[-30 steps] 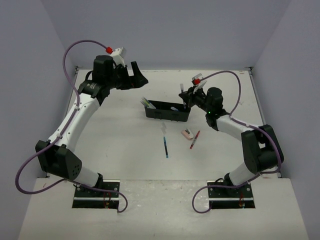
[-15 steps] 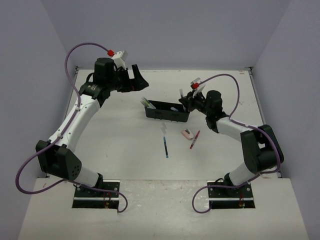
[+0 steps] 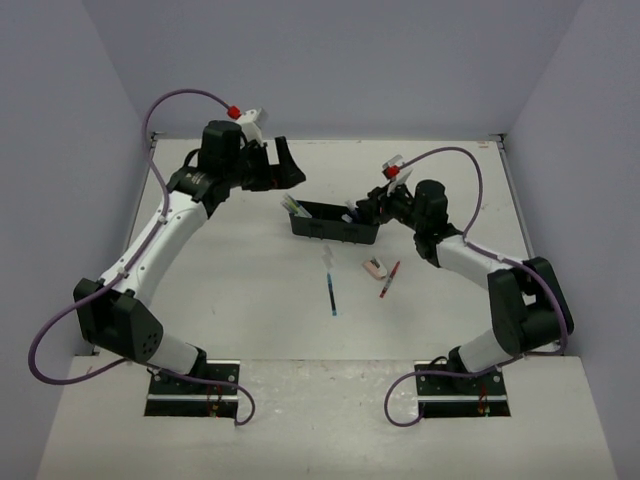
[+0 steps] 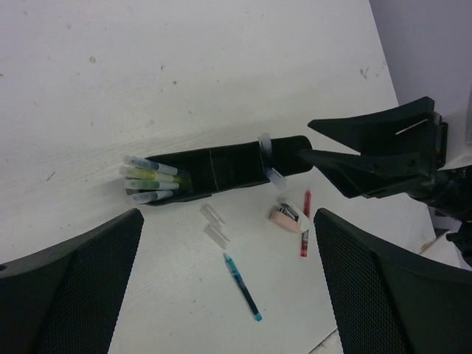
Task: Sort the stationery into containers
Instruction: Place the pen in the storage box, then pick up the pen from the center of the board.
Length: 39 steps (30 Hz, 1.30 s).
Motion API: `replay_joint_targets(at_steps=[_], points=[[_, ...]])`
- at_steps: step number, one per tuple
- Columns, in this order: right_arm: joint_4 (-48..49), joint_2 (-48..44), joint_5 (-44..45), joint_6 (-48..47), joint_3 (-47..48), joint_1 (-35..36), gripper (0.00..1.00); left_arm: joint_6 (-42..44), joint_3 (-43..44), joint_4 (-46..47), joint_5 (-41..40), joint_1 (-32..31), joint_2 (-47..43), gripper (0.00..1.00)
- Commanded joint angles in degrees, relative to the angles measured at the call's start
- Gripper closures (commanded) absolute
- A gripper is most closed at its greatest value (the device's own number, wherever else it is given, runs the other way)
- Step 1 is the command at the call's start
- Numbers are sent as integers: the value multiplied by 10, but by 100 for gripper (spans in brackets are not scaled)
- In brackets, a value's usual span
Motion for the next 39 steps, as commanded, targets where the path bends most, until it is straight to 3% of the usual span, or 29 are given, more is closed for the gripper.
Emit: replay_joint_targets(at_steps=[1, 7, 10, 12, 14, 17, 22, 23, 27, 31, 35, 39], points=[[-33, -102, 27, 38, 41, 1, 54, 16, -24, -49, -71, -64, -14, 0], [-343, -173, 147, 92, 135, 41, 54, -25, -107, -58, -122, -75, -67, 0], [-521, -165, 261, 129, 219, 96, 50, -70, -122, -104, -207, -75, -76, 0], [-642, -138, 383, 183, 272, 138, 46, -85, -124, -129, -248, -75, -77, 0], [-776, -101, 420, 273, 329, 181, 41, -96, -123, -159, -290, -75, -77, 0], [-873, -65, 421, 389, 363, 224, 37, -110, -123, -197, -334, -75, -76, 0], [-868, -21, 393, 461, 358, 316, 2, -109, -147, -187, -373, -74, -114, 0], [-861, -7, 363, 466, 355, 319, 1, -102, -149, -180, -374, -73, -120, 0], [-807, 49, 272, 482, 317, 324, 1, -77, -154, -164, -364, -69, -126, 0], [-865, 78, 339, 535, 331, 332, 2, -58, -157, -152, -338, -66, -118, 0], [-863, 9, 379, 619, 232, 307, 15, -47, -162, -139, -323, -65, -108, 0], [-832, -71, 358, 618, 138, 239, 31, -39, -156, -140, -310, -65, -96, 0]])
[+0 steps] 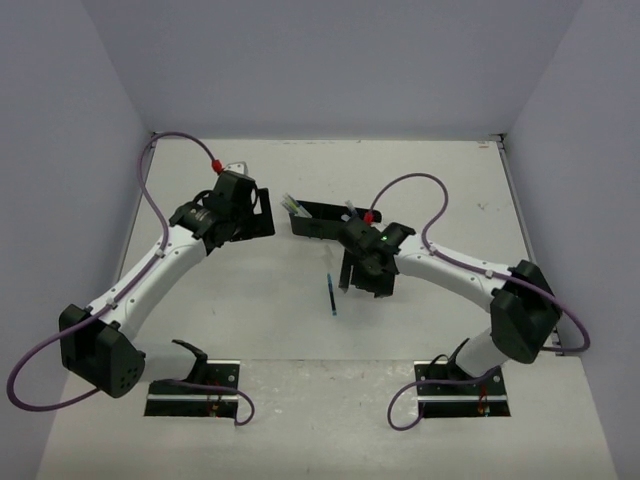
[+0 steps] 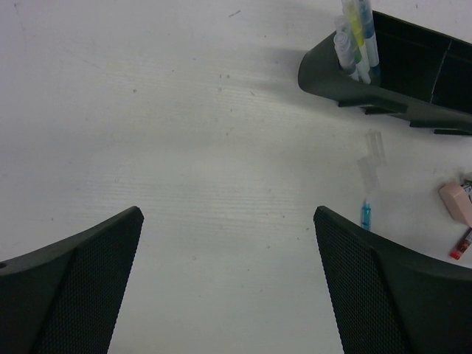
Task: Sort the stationery into containers
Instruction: Pick up the pen from the center of the board.
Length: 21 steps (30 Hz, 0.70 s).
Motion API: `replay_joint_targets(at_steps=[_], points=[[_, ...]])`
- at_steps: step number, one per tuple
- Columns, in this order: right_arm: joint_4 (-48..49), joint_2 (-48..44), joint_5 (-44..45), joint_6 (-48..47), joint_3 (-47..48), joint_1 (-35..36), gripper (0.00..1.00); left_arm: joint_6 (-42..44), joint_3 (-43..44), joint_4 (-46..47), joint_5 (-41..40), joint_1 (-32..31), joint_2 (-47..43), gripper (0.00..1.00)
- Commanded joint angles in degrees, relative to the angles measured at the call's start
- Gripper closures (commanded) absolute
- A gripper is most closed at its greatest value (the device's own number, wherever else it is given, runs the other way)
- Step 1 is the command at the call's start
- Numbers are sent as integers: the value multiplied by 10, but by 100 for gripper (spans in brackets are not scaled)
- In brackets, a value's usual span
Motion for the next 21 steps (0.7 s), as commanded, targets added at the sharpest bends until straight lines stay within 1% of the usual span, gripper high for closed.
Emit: replay_joint_targets(at_steps=[1, 3, 4, 9, 13, 15, 17, 21], points=[[13, -101, 20, 47, -93, -78, 37, 23, 7, 12, 22, 4, 17, 0], [46, -117, 12, 14, -128, -110, 48, 14, 10, 3, 34, 4, 31, 0], [54, -117, 8, 4, -139, -126, 51, 9, 10, 2, 42, 4, 36, 0], [118, -124, 7, -40, -172, -183, 58, -19, 14, 17, 68, -2, 69, 0], [149, -108, -14, -78, -173, -246, 62, -38, 36, 13, 97, -5, 99, 0], [170, -84, -31, -107, -164, -264, 67, -36, 41, 13, 103, -12, 108, 0], [185, -65, -42, -118, -151, -267, 68, -33, 43, 13, 108, -15, 114, 0], [194, -43, -49, -122, -137, -267, 66, -32, 51, 16, 124, -16, 115, 0]])
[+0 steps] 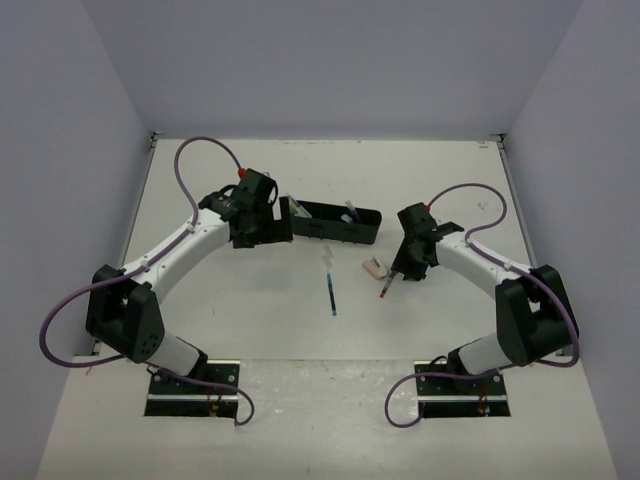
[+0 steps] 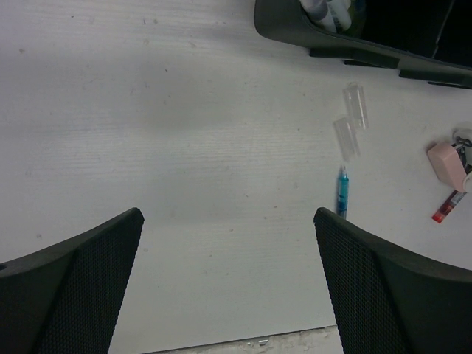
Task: Sort the stationery into containers
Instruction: Pick up the pen from the center of the board.
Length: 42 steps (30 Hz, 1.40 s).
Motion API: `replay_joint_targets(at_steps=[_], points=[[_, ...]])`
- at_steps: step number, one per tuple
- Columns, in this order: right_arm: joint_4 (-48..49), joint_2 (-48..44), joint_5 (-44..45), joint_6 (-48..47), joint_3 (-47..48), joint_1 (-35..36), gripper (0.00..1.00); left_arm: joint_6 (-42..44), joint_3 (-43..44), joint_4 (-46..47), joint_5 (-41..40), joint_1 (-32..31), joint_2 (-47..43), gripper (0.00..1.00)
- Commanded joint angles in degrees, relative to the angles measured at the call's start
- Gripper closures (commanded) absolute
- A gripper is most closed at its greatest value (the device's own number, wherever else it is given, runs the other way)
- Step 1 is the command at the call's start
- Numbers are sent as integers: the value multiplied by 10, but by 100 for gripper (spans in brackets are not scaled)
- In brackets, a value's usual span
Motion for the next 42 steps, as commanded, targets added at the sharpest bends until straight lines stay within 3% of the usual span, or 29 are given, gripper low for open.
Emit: replay_joint_targets(at_steps=[1, 11, 25, 42], points=[[38, 28, -19, -30, 35, 1, 67, -4, 30, 16, 28, -5, -3, 0], [26, 87, -19, -25, 68, 1, 71, 19, 44, 12, 18, -5, 1, 0], [21, 72, -21, -10, 20, 1, 70, 25, 47, 10, 31, -5, 10, 0], [-4, 72, -39, -6, 8, 17, 78, 34, 103, -8, 49, -6, 32, 0]])
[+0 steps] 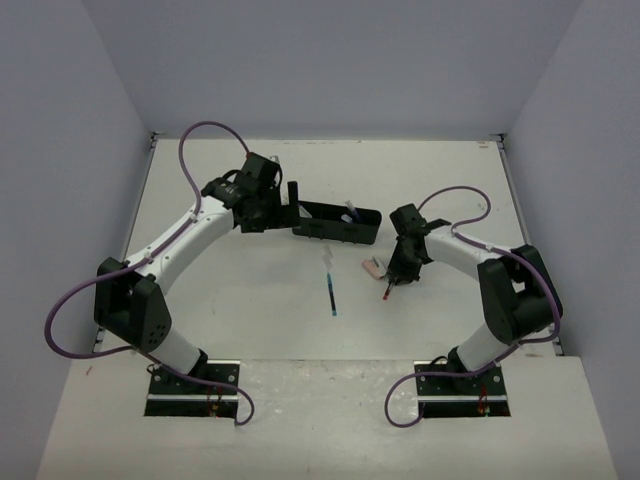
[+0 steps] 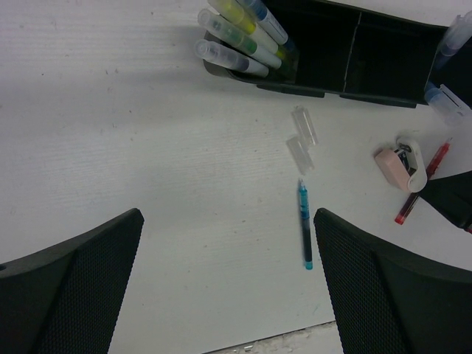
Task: Sort the stationery into containers
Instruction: Pick up the pen from the center of the board.
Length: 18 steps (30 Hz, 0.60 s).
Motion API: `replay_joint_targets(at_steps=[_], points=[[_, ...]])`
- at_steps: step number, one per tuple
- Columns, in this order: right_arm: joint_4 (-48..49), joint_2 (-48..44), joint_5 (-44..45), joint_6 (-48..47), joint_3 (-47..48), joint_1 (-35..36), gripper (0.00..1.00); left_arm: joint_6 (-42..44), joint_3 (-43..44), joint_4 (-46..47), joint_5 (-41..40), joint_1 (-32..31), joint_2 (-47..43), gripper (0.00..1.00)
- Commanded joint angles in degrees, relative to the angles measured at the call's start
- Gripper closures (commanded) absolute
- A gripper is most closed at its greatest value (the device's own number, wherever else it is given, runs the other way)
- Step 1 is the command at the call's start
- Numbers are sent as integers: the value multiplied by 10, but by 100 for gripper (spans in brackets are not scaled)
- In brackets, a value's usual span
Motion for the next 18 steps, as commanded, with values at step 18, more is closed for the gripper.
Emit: replay_joint_targets(at_steps=[18], points=[[-124, -211, 83, 23, 35, 27, 100, -1, 54, -21, -22, -56, 45, 0]])
